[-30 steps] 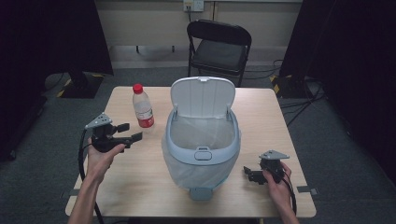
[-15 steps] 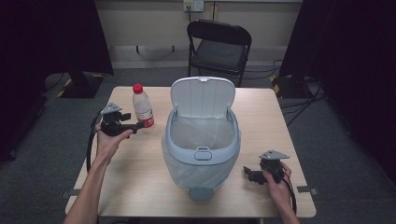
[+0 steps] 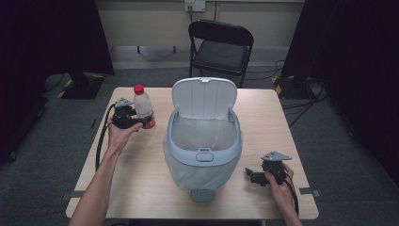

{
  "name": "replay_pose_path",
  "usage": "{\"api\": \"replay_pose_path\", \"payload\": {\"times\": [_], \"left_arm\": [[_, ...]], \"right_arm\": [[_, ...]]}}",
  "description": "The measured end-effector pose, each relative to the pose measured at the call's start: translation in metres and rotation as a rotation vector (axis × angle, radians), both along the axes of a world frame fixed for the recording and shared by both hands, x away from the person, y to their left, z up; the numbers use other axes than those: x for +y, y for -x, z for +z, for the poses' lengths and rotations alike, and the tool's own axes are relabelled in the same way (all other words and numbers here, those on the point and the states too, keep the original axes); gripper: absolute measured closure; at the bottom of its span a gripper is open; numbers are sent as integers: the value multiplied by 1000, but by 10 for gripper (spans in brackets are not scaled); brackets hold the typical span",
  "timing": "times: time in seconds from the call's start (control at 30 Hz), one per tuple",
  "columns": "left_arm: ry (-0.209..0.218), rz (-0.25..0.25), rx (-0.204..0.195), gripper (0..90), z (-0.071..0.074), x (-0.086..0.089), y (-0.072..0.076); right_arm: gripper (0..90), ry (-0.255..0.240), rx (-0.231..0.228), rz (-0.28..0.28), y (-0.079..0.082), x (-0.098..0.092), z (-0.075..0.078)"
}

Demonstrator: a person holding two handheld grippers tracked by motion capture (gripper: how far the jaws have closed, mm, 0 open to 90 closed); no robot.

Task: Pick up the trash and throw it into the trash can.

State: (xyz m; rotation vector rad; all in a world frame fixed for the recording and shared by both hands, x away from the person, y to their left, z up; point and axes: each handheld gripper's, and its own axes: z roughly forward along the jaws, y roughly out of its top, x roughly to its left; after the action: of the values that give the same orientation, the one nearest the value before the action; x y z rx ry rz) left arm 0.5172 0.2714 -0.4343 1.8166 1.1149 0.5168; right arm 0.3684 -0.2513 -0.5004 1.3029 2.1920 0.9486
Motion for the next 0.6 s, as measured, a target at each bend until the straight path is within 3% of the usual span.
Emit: {"api": "replay_pose_path", "payload": {"times": [0.17,0.27,0.37,0.5,0.6], "left_arm": [[-58,40,-19,228,-6,-8,-4],[-53,49,26,238,-10,-8,-10],[-85,43,18,270,-7,-12,-10],[-66,35,39,284,-4,-14,-10],[-74,22,38,286,-2,-17,-5]], "right_arm": [[119,0,0,0,0,0,0],[120,0,0,0,0,0,0],[119,0,0,0,0,0,0],[119,0,0,0,0,0,0],[119,0,0,0,0,0,0]]}}
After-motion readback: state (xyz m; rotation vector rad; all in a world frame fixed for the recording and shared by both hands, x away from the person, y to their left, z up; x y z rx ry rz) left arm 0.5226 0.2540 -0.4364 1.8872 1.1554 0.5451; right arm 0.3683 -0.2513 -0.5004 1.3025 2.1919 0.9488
